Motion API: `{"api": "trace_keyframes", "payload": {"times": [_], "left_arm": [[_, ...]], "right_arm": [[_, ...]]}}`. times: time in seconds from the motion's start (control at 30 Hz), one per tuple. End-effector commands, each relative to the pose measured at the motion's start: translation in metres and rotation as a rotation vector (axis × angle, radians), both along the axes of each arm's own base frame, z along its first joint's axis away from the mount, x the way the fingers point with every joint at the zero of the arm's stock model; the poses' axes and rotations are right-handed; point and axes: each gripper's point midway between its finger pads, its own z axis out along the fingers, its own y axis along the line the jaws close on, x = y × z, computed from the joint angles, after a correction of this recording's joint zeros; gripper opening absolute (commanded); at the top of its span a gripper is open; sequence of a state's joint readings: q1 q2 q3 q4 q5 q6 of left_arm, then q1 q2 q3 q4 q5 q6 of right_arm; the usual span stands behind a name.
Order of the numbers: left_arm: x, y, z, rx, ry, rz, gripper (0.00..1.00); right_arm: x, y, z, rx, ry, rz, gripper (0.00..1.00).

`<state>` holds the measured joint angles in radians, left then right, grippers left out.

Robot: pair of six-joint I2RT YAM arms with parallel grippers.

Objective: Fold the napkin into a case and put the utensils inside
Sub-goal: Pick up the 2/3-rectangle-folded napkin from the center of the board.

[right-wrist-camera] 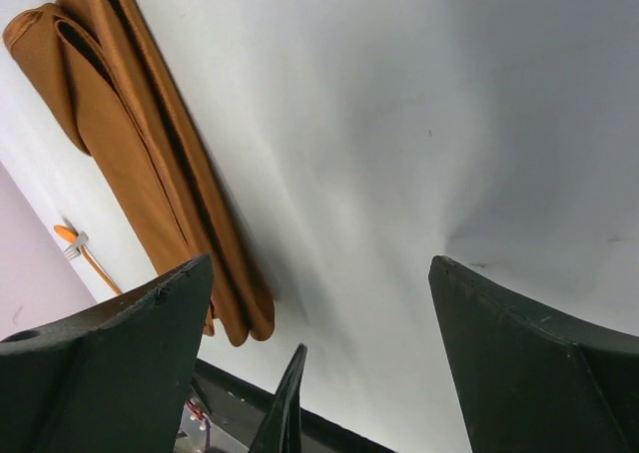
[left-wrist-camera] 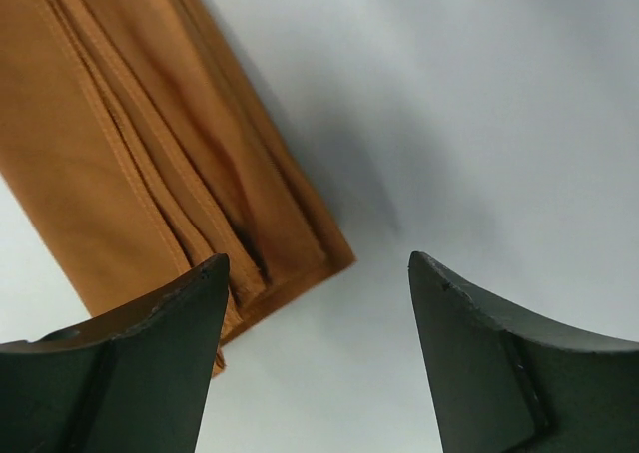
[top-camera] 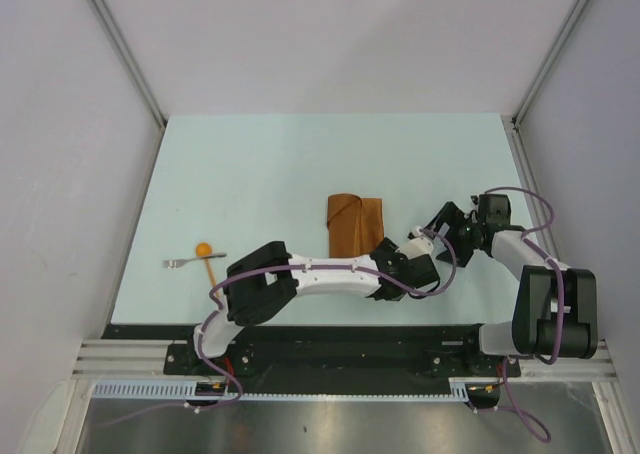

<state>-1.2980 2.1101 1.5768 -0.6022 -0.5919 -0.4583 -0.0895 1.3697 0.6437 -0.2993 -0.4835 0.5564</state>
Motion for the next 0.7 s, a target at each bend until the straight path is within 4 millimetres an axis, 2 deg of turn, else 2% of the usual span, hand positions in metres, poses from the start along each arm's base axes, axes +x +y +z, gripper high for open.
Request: {"api": "trace_keyframes", "payload": {"times": [0.0, 0.17, 0.37, 0.4, 0.53, 0.6, 0.63, 0.67], "left_arm": [[0.016, 0.006, 0.013, 0.054, -0.089, 0.028, 0.76], [0.018, 0.007, 0.005, 0.072, -0.097, 0.016, 0.66], [0.017, 0.004, 0.005, 0.034, -0.099, 0.015, 0.46], [0.017, 0.005, 0.007, 0.028, -0.102, 0.02, 0.37], [0.016, 0.013, 0.016, -0.012, -0.113, 0.032, 0.16], [0.014, 0.014, 0.027, -0.056, -0.111, 0.038, 0.05], [0.013, 0.018, 0.025, -0.064, -0.107, 0.042, 0.01], [0.013, 0.02, 0.034, -0.094, -0.112, 0.051, 0.0]], "right_arm": [[0.009, 0.003, 0.017, 0.016, -0.093, 0.036, 0.95], [0.008, 0.008, 0.014, 0.028, -0.094, 0.051, 0.95], [0.008, 0.028, 0.011, 0.073, -0.102, 0.112, 0.96], [0.008, 0.031, 0.011, 0.085, -0.107, 0.12, 0.96], [0.02, 0.038, 0.016, 0.122, -0.171, 0.141, 1.0], [0.022, 0.045, 0.015, 0.156, -0.168, 0.161, 1.0], [0.029, 0.048, 0.018, 0.167, -0.196, 0.169, 1.0], [0.029, 0.054, 0.018, 0.202, -0.182, 0.173, 1.0]]}}
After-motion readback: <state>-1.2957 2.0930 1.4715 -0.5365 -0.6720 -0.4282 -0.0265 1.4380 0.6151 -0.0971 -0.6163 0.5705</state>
